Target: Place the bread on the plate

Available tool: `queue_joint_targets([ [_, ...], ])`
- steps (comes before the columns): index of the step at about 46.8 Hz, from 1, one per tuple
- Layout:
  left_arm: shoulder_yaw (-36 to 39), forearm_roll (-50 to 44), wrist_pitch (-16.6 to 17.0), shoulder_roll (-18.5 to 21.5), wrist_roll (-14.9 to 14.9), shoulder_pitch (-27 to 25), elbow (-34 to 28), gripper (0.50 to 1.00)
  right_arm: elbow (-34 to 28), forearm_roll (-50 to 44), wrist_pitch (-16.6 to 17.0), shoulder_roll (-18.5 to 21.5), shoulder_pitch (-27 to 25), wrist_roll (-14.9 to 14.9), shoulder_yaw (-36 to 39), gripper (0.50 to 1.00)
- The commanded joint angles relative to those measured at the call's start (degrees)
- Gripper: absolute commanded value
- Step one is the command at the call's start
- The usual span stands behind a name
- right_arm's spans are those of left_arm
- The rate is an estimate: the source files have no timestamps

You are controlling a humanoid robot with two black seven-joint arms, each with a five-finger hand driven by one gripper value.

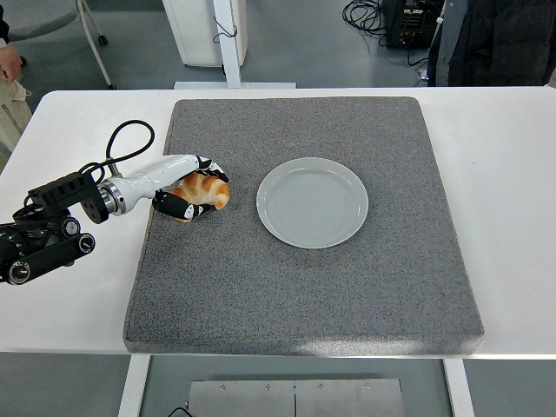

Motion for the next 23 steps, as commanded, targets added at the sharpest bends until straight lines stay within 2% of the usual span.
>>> queue_joint_targets([
  [1,0.0,-0.3,-0.1,0.4,-0.1,-0.7,-0.1,0.5,0.0,0.0,0.0,0.0,0.0,0.0,0.0,1.0],
  [9,-0.2,-0.4,-1.6,1.7,-0.1,-3.6,-0.9,0.5,0.0,0.0,0.0,0.0,0.0,0.0,0.0,1.0],
  [23,-0.7,-1.8,-9.0,3.3,-0.1,-11.7,-2.0,0.5,0.0,0.0,0.0,0.0,0.0,0.0,0.0,1.0],
])
